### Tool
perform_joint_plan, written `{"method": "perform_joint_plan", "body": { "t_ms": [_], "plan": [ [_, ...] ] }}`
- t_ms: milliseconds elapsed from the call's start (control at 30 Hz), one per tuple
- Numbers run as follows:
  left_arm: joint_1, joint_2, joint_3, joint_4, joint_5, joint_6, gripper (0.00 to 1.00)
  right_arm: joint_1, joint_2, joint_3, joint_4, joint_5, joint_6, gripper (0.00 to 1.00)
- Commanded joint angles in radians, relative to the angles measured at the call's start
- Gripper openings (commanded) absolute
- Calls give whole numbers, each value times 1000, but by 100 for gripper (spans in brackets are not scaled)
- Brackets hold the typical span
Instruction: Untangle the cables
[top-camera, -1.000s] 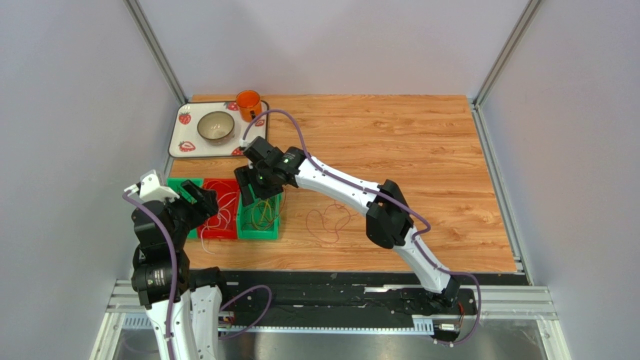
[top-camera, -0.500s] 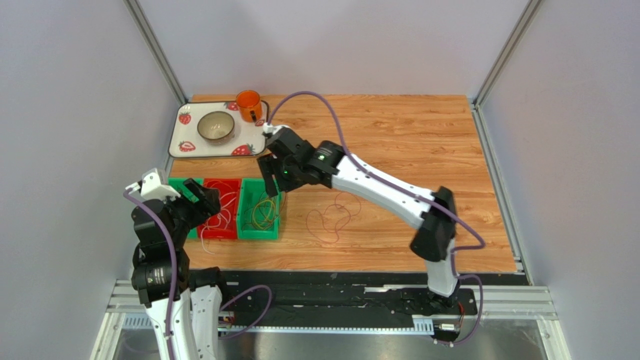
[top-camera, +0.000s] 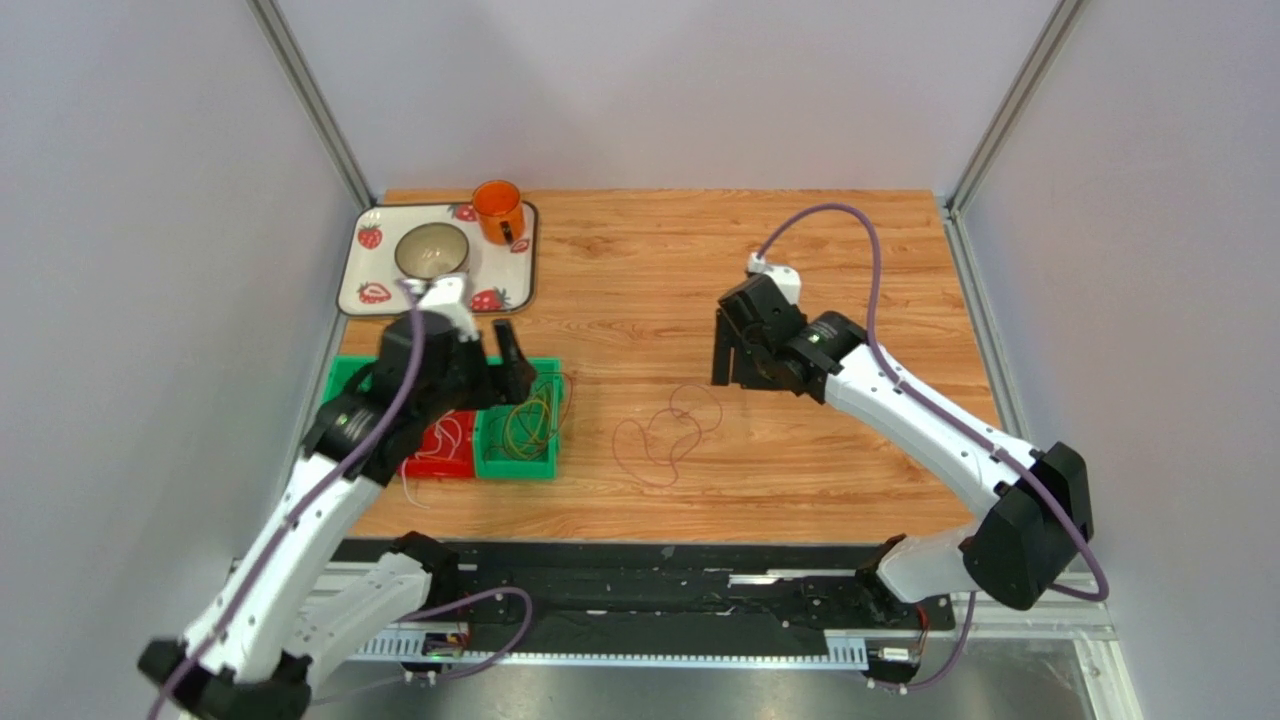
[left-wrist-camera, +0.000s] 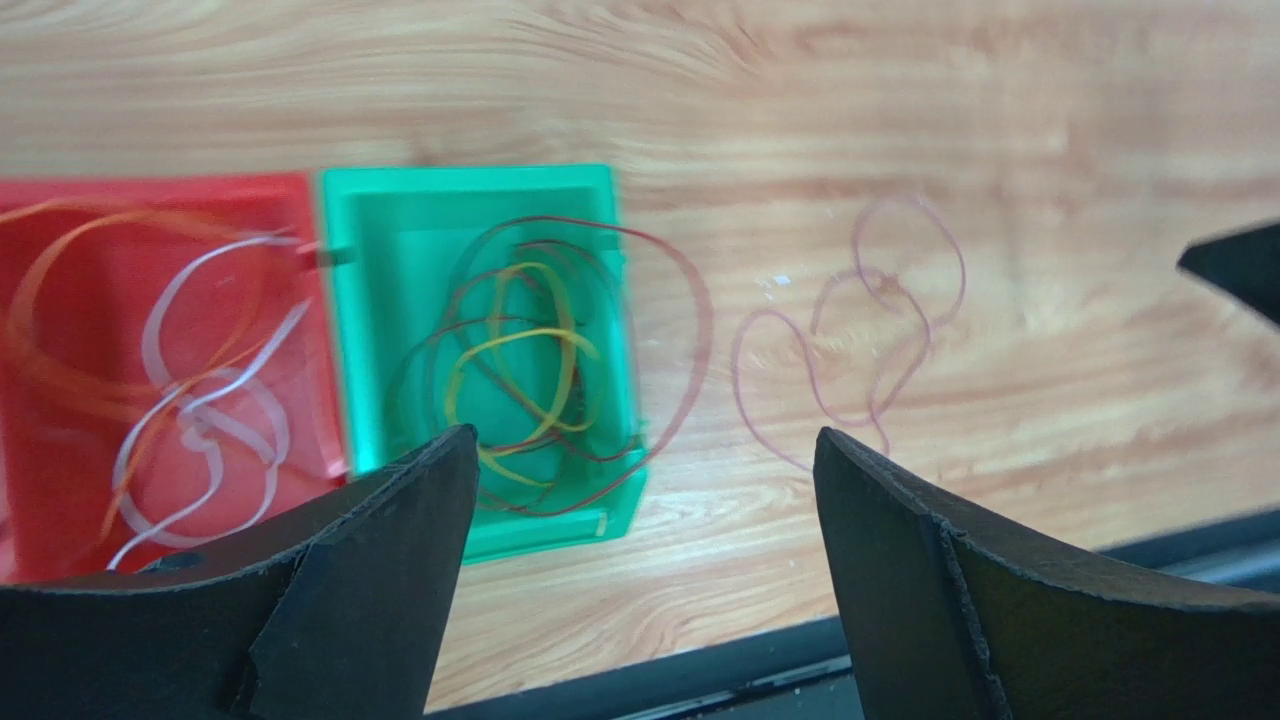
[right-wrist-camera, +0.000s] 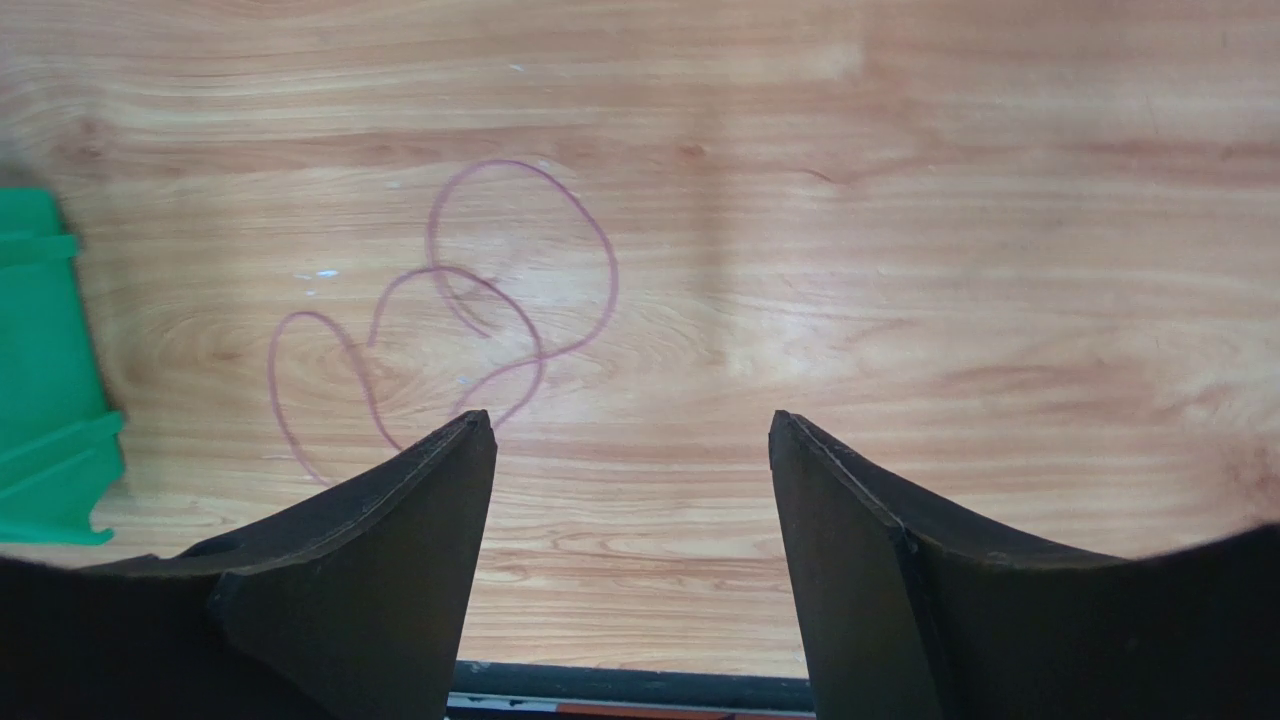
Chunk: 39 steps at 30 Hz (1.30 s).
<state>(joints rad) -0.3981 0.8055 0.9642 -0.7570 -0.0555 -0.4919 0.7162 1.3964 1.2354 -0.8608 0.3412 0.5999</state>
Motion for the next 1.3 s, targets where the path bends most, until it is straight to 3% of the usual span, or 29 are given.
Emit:
{"method": "perform_joint_plan", "body": {
  "t_ms": [0, 67, 167, 333, 700, 900, 1267],
  "plan": [
    [-236, 264, 129, 54, -193, 29, 90, -63, -88, -79, 92, -92, 28, 72],
    [-271, 343, 148, 65, -184, 16, 90, -66, -86, -86, 82, -85, 11, 70],
    [-344, 431, 136, 158, -107, 48, 82, -70, -82, -91, 46, -19, 6, 69],
    [-419, 526, 97, 321, 44, 163, 81, -124, -128, -149, 69, 12, 26, 70],
    [-557, 835, 113, 435, -43, 184, 80, -202, -269, -335, 181, -53, 61, 70],
    [-636, 986, 177, 446, -99, 177, 80, -219, -257, -367, 186, -74, 55, 69],
    [-688, 1083, 209, 432, -158, 162, 65, -224, -228, -360, 189, -85, 54, 68]
  ]
}}
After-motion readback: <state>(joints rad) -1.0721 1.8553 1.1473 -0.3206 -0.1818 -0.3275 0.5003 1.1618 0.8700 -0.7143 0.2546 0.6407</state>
